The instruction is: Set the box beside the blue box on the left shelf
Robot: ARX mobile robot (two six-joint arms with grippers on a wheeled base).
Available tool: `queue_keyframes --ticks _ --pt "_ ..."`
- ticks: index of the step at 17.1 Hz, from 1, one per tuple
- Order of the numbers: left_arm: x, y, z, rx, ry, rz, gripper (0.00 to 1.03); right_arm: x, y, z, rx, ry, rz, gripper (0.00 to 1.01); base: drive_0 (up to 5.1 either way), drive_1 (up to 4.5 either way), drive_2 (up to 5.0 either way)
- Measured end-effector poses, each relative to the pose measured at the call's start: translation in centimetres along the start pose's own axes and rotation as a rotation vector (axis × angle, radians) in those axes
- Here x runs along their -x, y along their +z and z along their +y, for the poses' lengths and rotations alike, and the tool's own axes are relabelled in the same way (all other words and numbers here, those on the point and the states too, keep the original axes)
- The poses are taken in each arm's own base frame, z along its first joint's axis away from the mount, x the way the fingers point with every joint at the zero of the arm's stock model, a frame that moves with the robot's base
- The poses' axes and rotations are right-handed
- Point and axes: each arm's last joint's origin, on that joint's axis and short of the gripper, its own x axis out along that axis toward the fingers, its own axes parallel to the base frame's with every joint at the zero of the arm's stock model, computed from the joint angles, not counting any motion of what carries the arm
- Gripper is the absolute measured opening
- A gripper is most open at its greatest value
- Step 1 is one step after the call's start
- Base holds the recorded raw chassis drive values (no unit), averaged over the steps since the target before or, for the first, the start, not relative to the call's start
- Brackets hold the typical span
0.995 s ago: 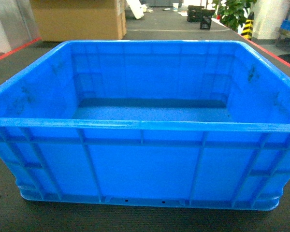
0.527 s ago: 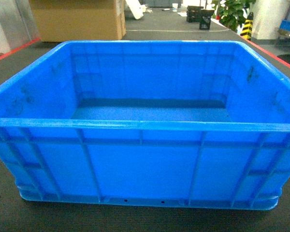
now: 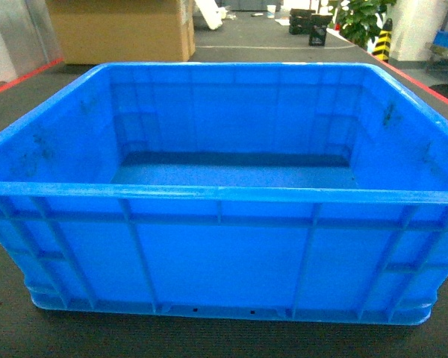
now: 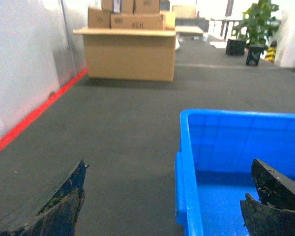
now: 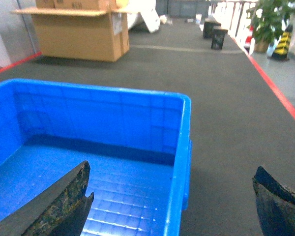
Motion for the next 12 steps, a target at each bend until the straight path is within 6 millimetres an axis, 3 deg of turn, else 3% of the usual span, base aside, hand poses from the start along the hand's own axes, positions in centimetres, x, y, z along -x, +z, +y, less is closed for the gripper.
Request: queue_keyframes --ticks 2,5,7,12 --pt "-5.3 -1.6 -0.4 0.015 -0.015 0.161 0.98 -5.7 -0.4 0.4 -0.024 -0.045 0.149 0.98 0.0 0.00 0.0" --pt "-9.2 -3.6 -0.8 0.034 -0.033 0.321 0.98 -10.6 -2.8 0.2 -0.044 -0.141 0.342 0.98 0.0 0.00 0.0" --pt "-10.1 -4.4 -1.2 0.038 -0.042 0.400 0.98 -11.5 -4.1 0.0 -0.053 -0.181 0.438 0.98 0.0 0.00 0.0" --pt "-10.3 -5.3 -2.0 0.034 -0.072 0.551 0.98 -11.5 -4.7 -0.2 -0.109 -0.165 0.500 0.98 0.0 0.00 0.0"
